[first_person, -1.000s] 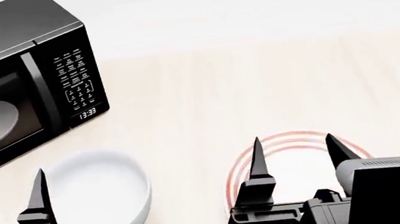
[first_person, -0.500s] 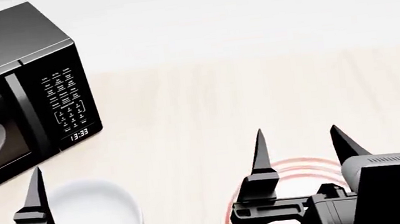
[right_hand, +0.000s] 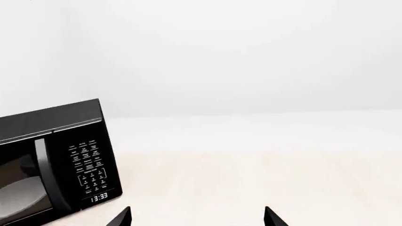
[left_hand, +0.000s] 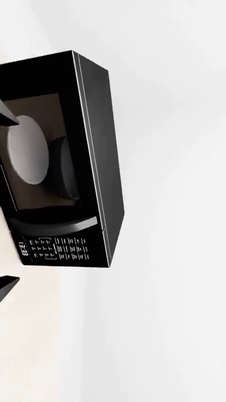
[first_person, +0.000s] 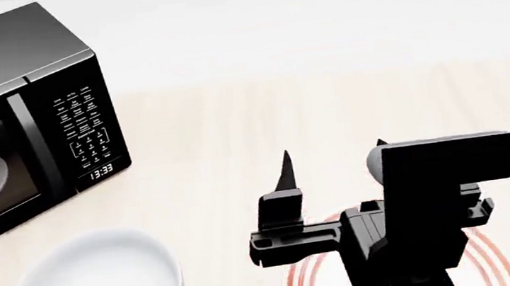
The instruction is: Put the white bowl to the right of the plate.
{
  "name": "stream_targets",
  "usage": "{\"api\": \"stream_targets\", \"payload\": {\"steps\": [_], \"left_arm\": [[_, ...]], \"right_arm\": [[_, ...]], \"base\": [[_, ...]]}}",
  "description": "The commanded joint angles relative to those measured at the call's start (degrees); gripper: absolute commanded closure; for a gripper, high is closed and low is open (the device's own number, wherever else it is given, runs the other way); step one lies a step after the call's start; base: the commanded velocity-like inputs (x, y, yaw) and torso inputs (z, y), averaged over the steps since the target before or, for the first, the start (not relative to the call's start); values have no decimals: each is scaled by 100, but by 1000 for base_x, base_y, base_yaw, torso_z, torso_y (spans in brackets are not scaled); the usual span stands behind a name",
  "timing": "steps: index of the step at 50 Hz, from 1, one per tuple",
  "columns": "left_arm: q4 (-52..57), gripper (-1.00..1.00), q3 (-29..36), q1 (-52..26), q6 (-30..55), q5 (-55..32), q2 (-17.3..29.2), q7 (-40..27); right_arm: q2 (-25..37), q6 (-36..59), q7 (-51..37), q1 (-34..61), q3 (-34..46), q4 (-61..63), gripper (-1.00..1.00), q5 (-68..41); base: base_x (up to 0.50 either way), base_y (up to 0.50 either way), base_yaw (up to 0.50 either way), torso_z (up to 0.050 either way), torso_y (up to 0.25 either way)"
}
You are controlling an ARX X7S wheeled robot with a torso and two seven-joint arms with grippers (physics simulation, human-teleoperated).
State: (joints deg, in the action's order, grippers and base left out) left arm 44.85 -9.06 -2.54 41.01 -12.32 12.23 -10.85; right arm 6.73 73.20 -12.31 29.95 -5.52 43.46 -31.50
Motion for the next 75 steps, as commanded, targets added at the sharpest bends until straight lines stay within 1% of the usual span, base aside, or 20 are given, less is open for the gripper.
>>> {"api": "stream_targets", "payload": {"steps": [1, 3, 4, 6, 8, 11, 13, 15, 17, 21, 23, 24, 26, 31, 39, 44, 55, 60, 70, 75], "left_arm": [[147, -100, -689, 831, -621, 136, -4, -205], [100, -100, -749, 909, -724, 131, 0, -188], [160, -100, -818, 886, -667, 92, 4, -210], [114, -100, -855, 877, -665, 68, 13, -211], [149, -100, -952, 890, -625, 2, 14, -215], [172, -100, -1026, 905, -609, -58, 2, -227], [159, -100, -995, 905, -626, -34, 10, -241], [158, -100, -1039, 888, -606, -79, 18, -238], [146, -100, -1082, 897, -625, -110, 18, -234], [177, -100, -1231, 915, -613, -191, 23, -249], [188, -100, -1412, 909, -583, -278, 16, -274], [176, -100, -1506, 919, -581, -320, 14, -276], [46, -100, -1537, 993, -785, -269, -24, -264], [1, -100, -1492, 1006, -834, -234, -27, -291], [28, -100, -1473, 1062, -875, -217, -14, -321], [76, -100, -1516, 1122, -899, -261, -4, -310], [154, -100, -1590, 1198, -923, -329, 12, -333], [173, -100, -1608, 1231, -950, -352, 19, -336], [177, -100, -1602, 1258, -979, -369, 36, -365], [167, -100, -1590, 1265, -997, -371, 43, -380]], "right_arm": [[-488, 1354, -291, 1411, 10, -235, -100, -550], [-558, 1671, -593, 1778, -64, -480, -100, -1044], [-450, 1676, -1270, 1985, -35, -883, -100, -1903], [-411, 1671, -2218, 2250, -18, -1307, -100, -2873], [-413, 1657, -2760, 2498, 30, -1687, -100, -3515], [-472, 1618, -3174, 2789, 165, -2102, -100, -3865], [-455, 1371, -3118, 2902, 427, -2228, -100, -3656], [-424, 1395, -3057, 3027, 724, -2457, -100, -3586], [-324, 927, -2779, 3061, 1132, -2423, -100, -3190], [-506, 925, -3292, 3145, 1206, -2581, -100, -3038], [-640, 955, -3661, 3218, 1109, -2795, -100, -3314], [-664, 848, -4163, 3270, 1151, -3031, -100, -3711], [-657, 587, -4520, 3352, 1412, -3212, -100, -3944], [-649, 150, -5303, 3574, 2001, -3754, -100, -4934], [-643, -546, -5616, 3867, 2956, -4311, -100, -5378], [-647, -1034, -5881, 4099, 3495, -4875, -100, -5942], [-654, -1697, -5810, 4332, 4755, -6039, -100, -6465], [-653, -2063, -5695, 4459, 5366, -6333, -100, -6781], [-651, -2458, -5566, 4621, 6129, -6821, -100, -7321], [-661, -2729, -5283, 4750, 6709, -7125, -100, -7677]], "base": [[0, 0, 0, 0, 0], [0, 0, 0, 0, 0], [0, 0, 0, 0, 0], [0, 0, 0, 0, 0], [0, 0, 0, 0, 0], [0, 0, 0, 0, 0], [0, 0, 0, 0, 0], [0, 0, 0, 0, 0], [0, 0, 0, 0, 0], [0, 0, 0, 0, 0], [0, 0, 0, 0, 0], [0, 0, 0, 0, 0], [0, 0, 0, 0, 0], [0, 0, 0, 0, 0], [0, 0, 0, 0, 0], [0, 0, 0, 0, 0], [0, 0, 0, 0, 0], [0, 0, 0, 0, 0], [0, 0, 0, 0, 0], [0, 0, 0, 0, 0]]}}
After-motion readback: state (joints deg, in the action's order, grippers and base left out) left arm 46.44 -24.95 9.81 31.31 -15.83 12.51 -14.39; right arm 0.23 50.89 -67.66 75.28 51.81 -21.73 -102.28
